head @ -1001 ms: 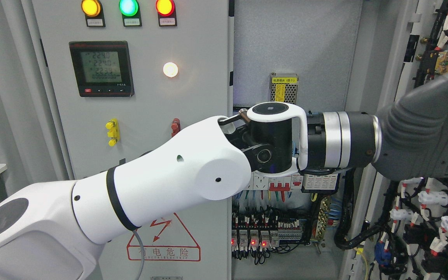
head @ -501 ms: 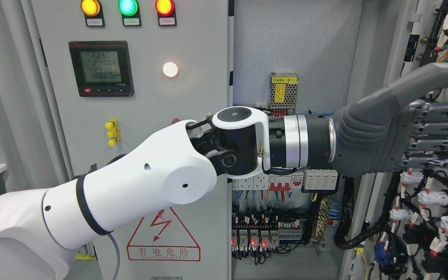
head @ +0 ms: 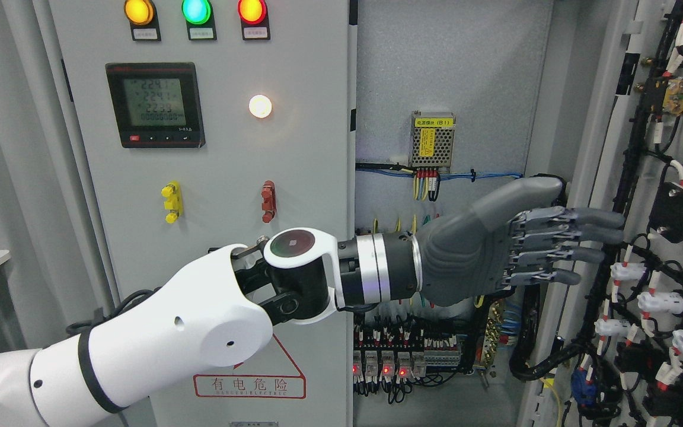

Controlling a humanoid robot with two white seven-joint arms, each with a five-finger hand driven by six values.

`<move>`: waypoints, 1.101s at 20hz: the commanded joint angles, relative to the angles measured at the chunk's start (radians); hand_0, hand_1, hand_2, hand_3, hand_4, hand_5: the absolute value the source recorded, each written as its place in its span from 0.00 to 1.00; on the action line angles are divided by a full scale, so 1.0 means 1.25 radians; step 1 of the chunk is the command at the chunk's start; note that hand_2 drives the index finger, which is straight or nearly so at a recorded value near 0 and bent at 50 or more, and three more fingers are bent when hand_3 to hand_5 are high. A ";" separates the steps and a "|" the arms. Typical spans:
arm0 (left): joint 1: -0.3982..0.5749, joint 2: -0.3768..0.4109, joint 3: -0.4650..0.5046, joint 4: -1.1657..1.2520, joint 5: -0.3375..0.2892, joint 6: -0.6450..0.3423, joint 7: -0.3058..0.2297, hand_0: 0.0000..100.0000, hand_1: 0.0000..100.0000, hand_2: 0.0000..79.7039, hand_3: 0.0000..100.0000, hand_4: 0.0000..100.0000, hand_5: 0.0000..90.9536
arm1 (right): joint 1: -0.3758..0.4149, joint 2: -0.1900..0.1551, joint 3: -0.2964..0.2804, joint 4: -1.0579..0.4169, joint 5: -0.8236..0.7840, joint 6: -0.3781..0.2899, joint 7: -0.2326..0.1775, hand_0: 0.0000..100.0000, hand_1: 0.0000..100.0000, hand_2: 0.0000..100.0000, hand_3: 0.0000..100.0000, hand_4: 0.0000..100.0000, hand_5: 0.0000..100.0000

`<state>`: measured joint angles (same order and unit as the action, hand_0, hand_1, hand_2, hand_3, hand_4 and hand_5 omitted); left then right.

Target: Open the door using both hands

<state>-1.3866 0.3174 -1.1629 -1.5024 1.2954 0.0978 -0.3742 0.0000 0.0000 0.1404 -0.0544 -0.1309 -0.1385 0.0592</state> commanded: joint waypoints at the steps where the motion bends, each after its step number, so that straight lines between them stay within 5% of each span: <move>1: 0.225 0.096 0.099 -0.052 -0.177 -0.001 0.000 0.29 0.00 0.03 0.03 0.03 0.00 | -0.015 -0.007 -0.002 -0.045 0.002 0.002 -0.001 0.22 0.00 0.00 0.00 0.00 0.00; 5: 0.327 0.113 0.104 -0.052 -0.213 -0.006 0.000 0.29 0.00 0.03 0.03 0.03 0.00 | -0.010 -0.009 -0.003 -0.045 0.004 0.000 -0.001 0.22 0.00 0.00 0.00 0.00 0.00; 11: 0.506 0.120 0.207 -0.051 -0.354 -0.005 -0.001 0.29 0.00 0.03 0.03 0.03 0.00 | -0.002 -0.005 -0.006 -0.045 0.005 0.009 -0.009 0.22 0.00 0.00 0.00 0.00 0.00; 16: 0.705 0.113 0.288 -0.040 -0.495 -0.007 -0.005 0.29 0.00 0.03 0.03 0.03 0.00 | -0.002 -0.005 -0.006 -0.045 0.008 0.009 -0.009 0.22 0.00 0.00 0.00 0.00 0.00; 19: 0.891 0.085 0.356 -0.003 -0.577 -0.025 -0.005 0.29 0.00 0.03 0.03 0.03 0.00 | -0.001 -0.005 -0.007 -0.045 0.009 0.009 -0.012 0.22 0.00 0.00 0.00 0.00 0.00; 22: 1.055 0.059 0.412 0.088 -0.639 -0.061 -0.004 0.29 0.00 0.03 0.03 0.04 0.00 | -0.001 -0.005 -0.040 -0.045 0.026 0.010 -0.044 0.22 0.00 0.00 0.00 0.00 0.00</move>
<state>-0.4163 0.4257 -0.8636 -1.5215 0.6553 0.0625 -0.3821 0.0001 0.0000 0.1299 -0.1029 -0.1183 -0.1272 0.0286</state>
